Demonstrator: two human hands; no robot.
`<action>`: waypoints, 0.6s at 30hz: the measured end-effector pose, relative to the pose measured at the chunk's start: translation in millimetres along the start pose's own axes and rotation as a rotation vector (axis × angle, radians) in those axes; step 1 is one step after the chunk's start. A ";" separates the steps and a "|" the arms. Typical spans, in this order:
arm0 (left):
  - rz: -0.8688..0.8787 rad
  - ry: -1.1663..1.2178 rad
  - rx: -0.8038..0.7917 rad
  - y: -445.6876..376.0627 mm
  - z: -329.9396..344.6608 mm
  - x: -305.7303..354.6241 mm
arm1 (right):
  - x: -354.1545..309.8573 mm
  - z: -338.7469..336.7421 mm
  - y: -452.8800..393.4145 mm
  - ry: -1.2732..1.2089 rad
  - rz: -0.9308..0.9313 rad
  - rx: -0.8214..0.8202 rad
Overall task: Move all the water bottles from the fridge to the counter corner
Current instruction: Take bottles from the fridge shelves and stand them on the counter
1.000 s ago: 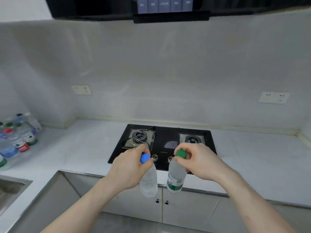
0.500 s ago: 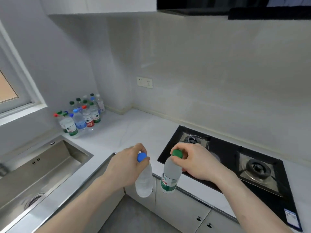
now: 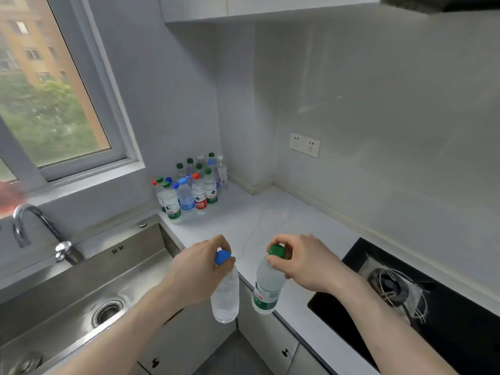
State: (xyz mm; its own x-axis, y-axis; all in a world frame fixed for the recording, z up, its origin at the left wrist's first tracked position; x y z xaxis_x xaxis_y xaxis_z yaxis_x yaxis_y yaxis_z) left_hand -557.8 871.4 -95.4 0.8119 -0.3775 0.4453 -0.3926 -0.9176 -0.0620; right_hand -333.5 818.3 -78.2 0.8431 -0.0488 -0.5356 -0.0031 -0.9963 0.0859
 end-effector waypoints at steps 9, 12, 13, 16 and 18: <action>-0.110 0.013 0.066 -103.3 -9.9 -34.7 | 9.5 -15.8 -133.3 0.082 -0.086 -0.042; -0.134 0.035 0.098 -130.9 -14.2 -48.7 | 10.7 -13.8 -167.9 0.076 -0.064 -0.045; -0.135 0.036 0.108 -140.3 -16.4 -51.9 | 11.9 -13.7 -178.4 0.072 -0.060 -0.042; -0.122 0.032 0.102 -167.9 -19.8 -64.2 | 12.1 -15.1 -206.7 0.058 -0.052 -0.047; -0.116 0.026 0.080 -186.0 -18.4 -76.8 | 12.0 -12.2 -224.4 0.051 -0.040 -0.040</action>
State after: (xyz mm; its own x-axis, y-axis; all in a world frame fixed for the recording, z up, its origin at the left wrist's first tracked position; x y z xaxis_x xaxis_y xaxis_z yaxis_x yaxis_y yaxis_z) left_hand -555.0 1073.4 -101.7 0.8381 -0.2659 0.4763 -0.2600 -0.9623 -0.0796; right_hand -316.2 1042.1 -93.7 0.8682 -0.0041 -0.4962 0.0520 -0.9937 0.0991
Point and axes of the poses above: each hand's wrist, its own y-axis away from the middle knuckle, its own z-axis out of the palm, x = y × z, the point moved 4 cm from there along -y, towards the middle knuckle, and after that the axes turned 4 degrees about y, right-handed, at the moved point
